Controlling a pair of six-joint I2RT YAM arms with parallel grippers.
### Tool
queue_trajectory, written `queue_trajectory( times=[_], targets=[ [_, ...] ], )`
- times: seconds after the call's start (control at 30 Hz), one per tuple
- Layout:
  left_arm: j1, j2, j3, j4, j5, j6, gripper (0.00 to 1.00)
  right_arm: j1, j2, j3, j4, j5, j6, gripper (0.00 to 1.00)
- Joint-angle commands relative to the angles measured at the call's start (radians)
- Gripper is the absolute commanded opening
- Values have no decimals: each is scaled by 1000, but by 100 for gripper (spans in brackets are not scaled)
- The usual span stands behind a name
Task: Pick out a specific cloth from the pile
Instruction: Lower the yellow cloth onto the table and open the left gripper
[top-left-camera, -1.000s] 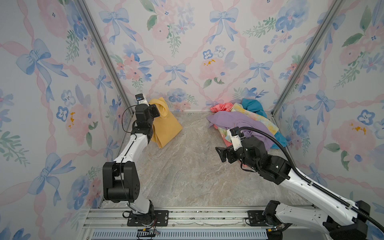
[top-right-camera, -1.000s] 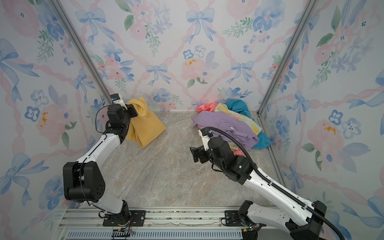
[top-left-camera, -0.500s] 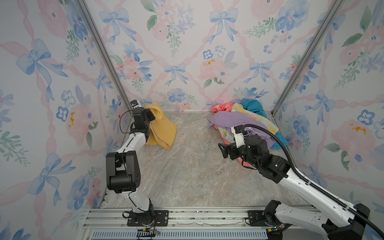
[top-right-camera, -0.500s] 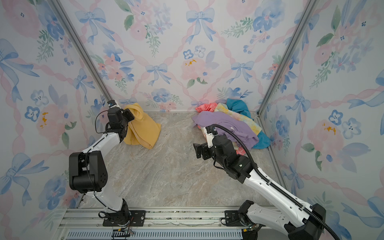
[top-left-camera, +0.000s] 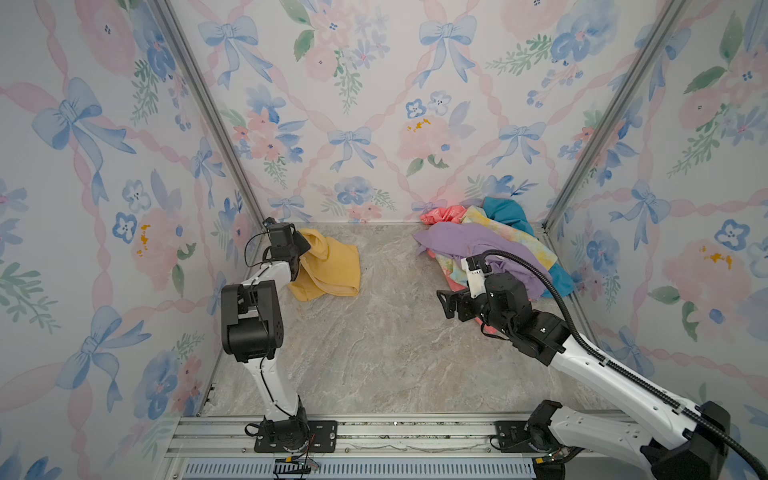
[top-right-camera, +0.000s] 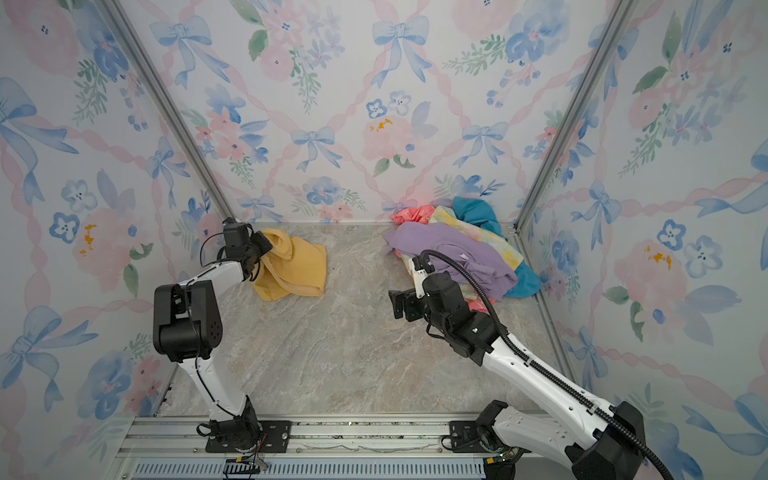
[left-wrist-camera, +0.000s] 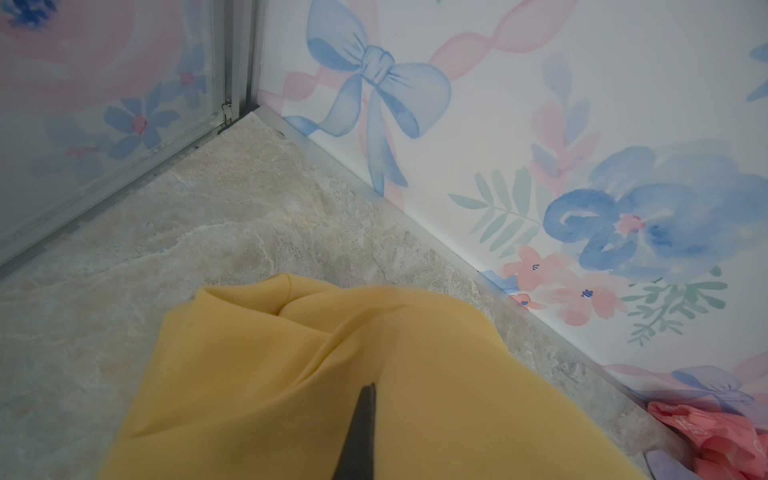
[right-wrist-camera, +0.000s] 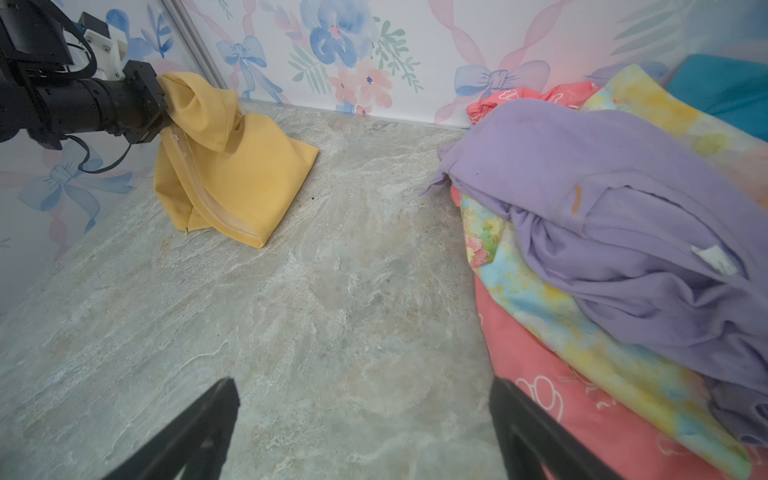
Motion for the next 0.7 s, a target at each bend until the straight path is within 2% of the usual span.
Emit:
queue_trajectory(
  times=[0.0,0.2,0.3,0.4,0.43,0.47,0.53,0.63,0.67],
  targets=[
    [16,42,40,-28,61,-61,0,-34,-54,-40,38,33,20,97],
    [21,99,90,-51,46,-54,0,-104,-123,-91,35,58,41,97],
    [20,114,100,-65,40,-53,8,-134,-161,-112,42,64,50,97],
    [25,123,102,-83,42,-63,11,-162,-182,-120,35,64,54,97],
    [28,121,96,-82,44,-70,15,-169,-186,-117,35,66,56,97],
    [31,117,93,-83,46,-73,23,-174,-190,-118,33,66,57,97],
    [31,114,102,-103,45,-61,49,-183,-192,-111,27,64,58,97],
    [26,103,129,-174,23,-26,68,-194,-190,-93,4,60,61,97],
    [24,95,130,-190,21,-15,71,-195,-189,-90,-2,60,61,97]
  ],
)
